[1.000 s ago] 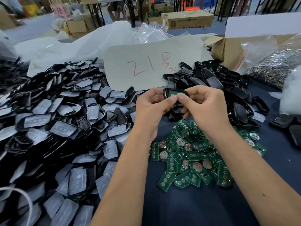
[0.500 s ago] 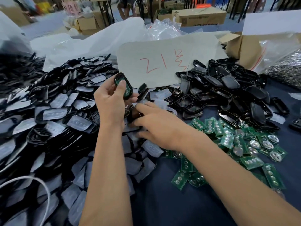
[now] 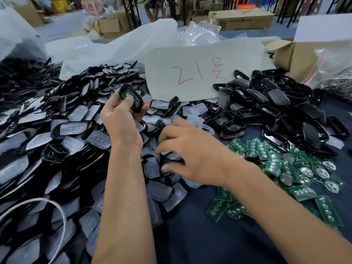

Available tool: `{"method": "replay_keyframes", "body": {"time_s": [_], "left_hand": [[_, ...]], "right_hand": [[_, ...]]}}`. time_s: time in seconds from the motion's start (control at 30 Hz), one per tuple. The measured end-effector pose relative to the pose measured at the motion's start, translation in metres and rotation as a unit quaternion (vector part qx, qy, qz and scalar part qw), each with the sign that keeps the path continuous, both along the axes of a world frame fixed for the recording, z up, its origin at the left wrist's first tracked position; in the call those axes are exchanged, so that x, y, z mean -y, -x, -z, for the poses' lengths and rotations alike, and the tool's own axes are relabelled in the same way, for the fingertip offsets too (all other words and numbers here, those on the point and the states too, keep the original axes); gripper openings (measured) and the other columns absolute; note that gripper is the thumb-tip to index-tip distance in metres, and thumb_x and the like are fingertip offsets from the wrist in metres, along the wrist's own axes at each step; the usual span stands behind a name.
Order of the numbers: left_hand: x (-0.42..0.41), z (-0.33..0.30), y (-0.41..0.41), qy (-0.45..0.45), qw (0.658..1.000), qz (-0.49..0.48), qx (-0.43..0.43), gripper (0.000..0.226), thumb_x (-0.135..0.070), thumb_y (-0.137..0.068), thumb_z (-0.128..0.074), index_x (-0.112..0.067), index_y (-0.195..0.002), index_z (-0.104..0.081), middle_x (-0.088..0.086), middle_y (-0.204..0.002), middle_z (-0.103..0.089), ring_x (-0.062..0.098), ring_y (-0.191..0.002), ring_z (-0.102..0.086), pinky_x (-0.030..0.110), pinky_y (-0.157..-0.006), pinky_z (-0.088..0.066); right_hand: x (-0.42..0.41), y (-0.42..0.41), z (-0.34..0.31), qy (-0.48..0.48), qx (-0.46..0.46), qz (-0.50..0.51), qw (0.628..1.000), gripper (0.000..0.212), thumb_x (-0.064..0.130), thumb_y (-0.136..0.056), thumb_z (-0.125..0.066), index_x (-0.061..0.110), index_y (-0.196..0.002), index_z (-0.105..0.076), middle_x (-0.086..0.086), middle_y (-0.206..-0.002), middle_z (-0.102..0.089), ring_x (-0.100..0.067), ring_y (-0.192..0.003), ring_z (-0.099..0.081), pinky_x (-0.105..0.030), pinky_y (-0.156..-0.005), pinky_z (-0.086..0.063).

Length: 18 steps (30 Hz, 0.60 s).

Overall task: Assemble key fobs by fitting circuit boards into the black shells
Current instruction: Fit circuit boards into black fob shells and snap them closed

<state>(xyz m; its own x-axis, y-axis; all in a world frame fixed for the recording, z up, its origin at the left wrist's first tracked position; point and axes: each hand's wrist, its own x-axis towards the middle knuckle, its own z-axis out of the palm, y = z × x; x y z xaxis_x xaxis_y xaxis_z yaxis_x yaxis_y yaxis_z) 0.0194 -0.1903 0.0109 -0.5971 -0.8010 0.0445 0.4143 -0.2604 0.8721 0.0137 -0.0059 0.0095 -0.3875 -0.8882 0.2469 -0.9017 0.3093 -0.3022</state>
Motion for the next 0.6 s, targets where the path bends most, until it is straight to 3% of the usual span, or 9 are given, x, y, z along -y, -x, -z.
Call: {"method": "replay_keyframes", "body": {"time_s": [0.13,0.3,0.4,0.6], "left_hand": [[0.001,0.0,-0.001,-0.019,1.0,0.001,-0.003,0.012,0.005,-0.097,-0.056,0.002,-0.098,-0.068,0.001,-0.066,-0.059,0.035,-0.069,-0.07,0.029,-0.062,-0.059],[0.001,0.0,-0.001,-0.033,0.999,-0.001,-0.003,0.013,0.006,-0.096,-0.058,0.001,-0.102,-0.069,0.006,-0.074,-0.059,0.035,-0.069,-0.07,0.029,-0.063,-0.059],[0.001,0.0,0.0,-0.033,0.999,0.002,0.0,0.012,0.006,-0.096,-0.057,0.001,-0.098,-0.068,0.0,-0.065,-0.061,0.036,-0.07,-0.069,0.029,-0.063,-0.059],[0.001,-0.001,-0.001,-0.042,0.999,0.015,0.004,0.015,0.005,-0.098,-0.056,-0.002,-0.096,-0.069,0.014,-0.086,-0.062,0.035,-0.07,-0.07,0.029,-0.062,-0.059]], "right_hand": [[0.016,-0.014,0.002,-0.072,-0.026,-0.037,0.996,0.048,0.054,-0.09,-0.071,0.022,-0.127,-0.071,0.007,-0.123,-0.058,-0.019,-0.121,-0.039,-0.039,-0.1,-0.045],[0.018,-0.023,0.0,-0.074,-0.053,-0.011,0.996,0.039,0.049,-0.093,-0.062,0.019,-0.113,-0.075,0.003,-0.118,-0.056,-0.021,-0.125,-0.037,-0.042,-0.095,-0.044],[0.023,-0.033,-0.003,-0.077,-0.067,0.032,0.994,0.044,0.057,-0.091,-0.061,0.018,-0.107,-0.074,0.002,-0.113,-0.055,-0.023,-0.12,-0.038,-0.041,-0.091,-0.044],[0.038,-0.048,-0.014,-0.082,-0.089,0.06,0.991,0.014,0.029,-0.086,-0.07,0.019,-0.094,-0.067,0.001,-0.092,-0.046,-0.024,-0.108,-0.042,-0.036,-0.079,-0.029]]}}
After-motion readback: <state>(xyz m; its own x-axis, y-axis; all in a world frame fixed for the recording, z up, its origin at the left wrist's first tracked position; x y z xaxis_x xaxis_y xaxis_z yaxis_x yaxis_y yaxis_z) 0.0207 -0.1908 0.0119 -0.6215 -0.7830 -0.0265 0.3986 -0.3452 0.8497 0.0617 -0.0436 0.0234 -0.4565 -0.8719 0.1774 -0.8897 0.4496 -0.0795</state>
